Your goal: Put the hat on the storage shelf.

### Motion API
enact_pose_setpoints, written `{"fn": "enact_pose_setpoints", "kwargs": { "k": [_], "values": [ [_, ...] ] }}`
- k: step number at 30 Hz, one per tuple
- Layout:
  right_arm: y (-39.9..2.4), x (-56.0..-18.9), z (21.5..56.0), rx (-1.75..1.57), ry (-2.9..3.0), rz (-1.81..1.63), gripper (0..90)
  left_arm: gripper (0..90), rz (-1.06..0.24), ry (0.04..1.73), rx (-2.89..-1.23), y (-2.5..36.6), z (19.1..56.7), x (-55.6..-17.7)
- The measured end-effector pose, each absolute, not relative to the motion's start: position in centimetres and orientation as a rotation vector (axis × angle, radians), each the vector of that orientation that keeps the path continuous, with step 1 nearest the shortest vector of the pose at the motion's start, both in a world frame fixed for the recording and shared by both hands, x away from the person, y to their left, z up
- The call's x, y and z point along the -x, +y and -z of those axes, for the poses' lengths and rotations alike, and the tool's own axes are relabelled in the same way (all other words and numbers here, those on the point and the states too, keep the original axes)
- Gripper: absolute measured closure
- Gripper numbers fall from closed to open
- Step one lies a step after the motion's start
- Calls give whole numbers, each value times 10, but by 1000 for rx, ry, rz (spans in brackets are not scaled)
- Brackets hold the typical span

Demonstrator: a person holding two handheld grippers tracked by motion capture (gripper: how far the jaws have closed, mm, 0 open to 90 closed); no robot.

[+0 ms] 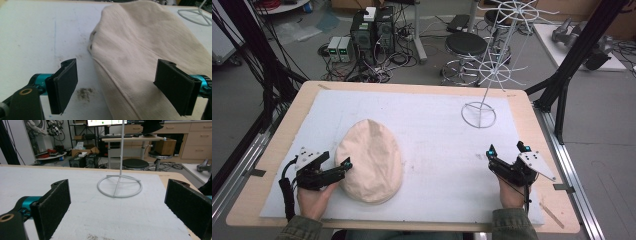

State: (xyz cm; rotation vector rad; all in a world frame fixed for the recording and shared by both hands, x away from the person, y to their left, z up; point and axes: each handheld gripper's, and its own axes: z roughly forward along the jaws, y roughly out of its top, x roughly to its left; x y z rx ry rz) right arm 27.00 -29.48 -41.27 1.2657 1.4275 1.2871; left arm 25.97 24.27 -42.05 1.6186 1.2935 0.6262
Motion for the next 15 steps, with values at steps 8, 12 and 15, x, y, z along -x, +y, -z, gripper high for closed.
{"fn": "enact_pose_setpoints", "kwargs": {
  "k": [8,12,15],
  "values": [
    [-295,-270,413,-1256,1430,-1280,57,190,-605,1312,-1670,234,427,-265],
    [-295,-270,413,-1256,1428,-1279,57,206,-595,1326,-1694,232,429,-266],
    [-295,-270,413,-1257,1426,-1281,57,217,-583,1332,-1729,229,431,-267]
  ]
}}
